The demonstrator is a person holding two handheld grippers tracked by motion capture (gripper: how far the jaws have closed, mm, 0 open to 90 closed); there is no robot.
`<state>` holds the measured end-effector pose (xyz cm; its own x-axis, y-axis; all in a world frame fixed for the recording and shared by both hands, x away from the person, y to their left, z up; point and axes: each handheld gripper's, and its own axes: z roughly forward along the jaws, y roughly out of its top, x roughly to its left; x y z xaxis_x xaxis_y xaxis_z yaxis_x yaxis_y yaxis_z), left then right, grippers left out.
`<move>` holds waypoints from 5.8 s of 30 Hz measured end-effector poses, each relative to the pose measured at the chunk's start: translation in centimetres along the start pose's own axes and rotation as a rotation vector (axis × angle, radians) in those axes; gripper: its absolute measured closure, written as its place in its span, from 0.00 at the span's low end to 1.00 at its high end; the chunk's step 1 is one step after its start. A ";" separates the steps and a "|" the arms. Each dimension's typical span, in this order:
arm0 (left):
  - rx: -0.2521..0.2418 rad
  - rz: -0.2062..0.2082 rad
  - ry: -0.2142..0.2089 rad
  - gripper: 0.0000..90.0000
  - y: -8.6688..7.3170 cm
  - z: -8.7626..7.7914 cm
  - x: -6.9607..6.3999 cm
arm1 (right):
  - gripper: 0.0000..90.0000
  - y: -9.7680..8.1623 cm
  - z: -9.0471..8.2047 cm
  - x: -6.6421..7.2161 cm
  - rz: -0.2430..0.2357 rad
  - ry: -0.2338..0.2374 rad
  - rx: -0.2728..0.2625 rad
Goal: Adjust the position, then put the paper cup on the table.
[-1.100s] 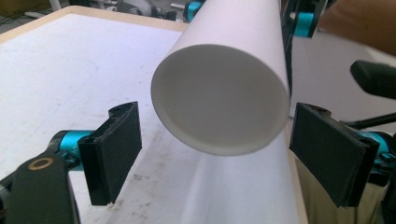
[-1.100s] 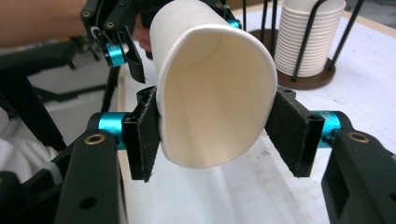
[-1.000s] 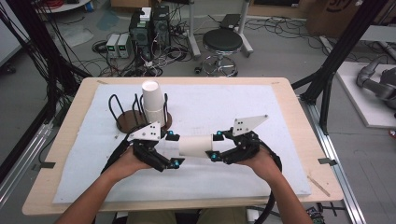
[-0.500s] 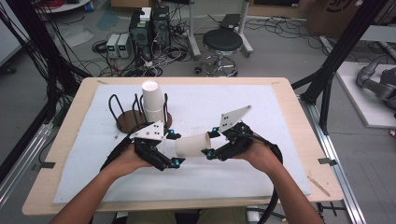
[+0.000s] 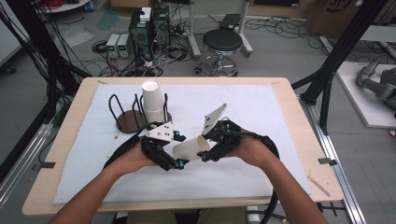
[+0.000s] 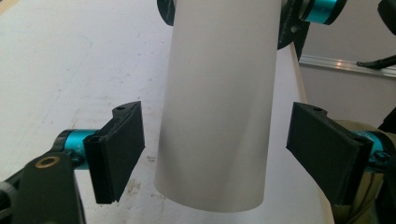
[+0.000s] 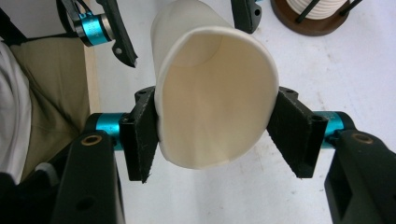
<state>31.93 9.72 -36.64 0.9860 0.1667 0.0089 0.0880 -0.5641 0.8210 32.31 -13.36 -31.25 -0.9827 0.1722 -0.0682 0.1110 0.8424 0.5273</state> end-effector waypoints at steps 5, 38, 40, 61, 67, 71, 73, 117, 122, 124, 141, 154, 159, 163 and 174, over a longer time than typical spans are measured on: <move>0.032 0.005 -0.015 0.25 0.0 0.5 0.0 | 0.41 0.3 0.3 0.1 0.002 0.008 0.029; 0.127 0.030 -0.050 0.41 0.7 3.4 -0.6 | 0.41 1.5 2.0 0.8 -0.028 0.020 0.208; 0.128 0.029 -0.055 0.42 0.6 3.4 -0.5 | 0.41 1.5 2.1 0.8 -0.027 0.025 0.215; -0.178 -0.124 0.034 0.40 -3.1 2.2 0.5 | 0.24 -4.5 -1.6 -0.8 0.246 -0.037 -0.301; -0.284 -0.134 0.091 0.39 -4.0 1.8 1.0 | 0.24 -8.6 -1.9 -0.7 0.340 -0.156 -0.411; -0.342 -0.137 0.120 0.39 -4.5 1.5 1.3 | 0.24 -11.3 -2.0 -0.5 0.405 -0.251 -0.470; -0.378 -0.135 0.129 0.39 -4.6 1.3 1.4 | 0.24 -12.3 -1.9 -0.4 0.422 -0.288 -0.482; -0.329 -0.202 0.277 0.36 -6.2 4.3 4.7 | 0.24 -16.4 -0.5 0.5 0.505 -0.357 -0.533; -0.246 -0.207 0.298 0.36 -6.2 5.1 4.8 | 0.24 -16.4 -0.5 0.6 0.502 -0.353 -0.533; -0.228 -0.213 0.297 0.36 -6.4 5.3 4.8 | 0.24 -16.5 -0.5 0.6 0.502 -0.354 -0.534; -0.159 -0.224 0.330 0.36 -7.7 3.3 3.3 | 0.24 -16.6 -0.5 0.9 0.500 -0.353 -0.523; -0.190 -0.297 0.318 0.18 -8.4 2.6 2.3 | 0.24 -17.2 -0.3 0.7 0.510 -0.347 -0.512; -0.244 -0.302 0.315 0.18 -9.3 0.8 1.3 | 0.24 -17.4 -0.4 0.8 0.506 -0.353 -0.514; -0.301 -0.304 0.307 0.19 -10.0 -1.0 0.8 | 0.24 -17.7 -0.3 0.8 0.505 -0.364 -0.511; -0.419 -0.322 0.409 0.18 -11.8 -5.8 0.2 | 0.23 -18.5 -0.4 1.2 0.495 -0.446 -0.538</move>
<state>30.26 21.06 -43.02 0.7791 0.6143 -0.1254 0.2244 -0.0865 0.9706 29.04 -29.01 -40.73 -0.6769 0.7361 0.0086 0.3153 0.2793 0.9069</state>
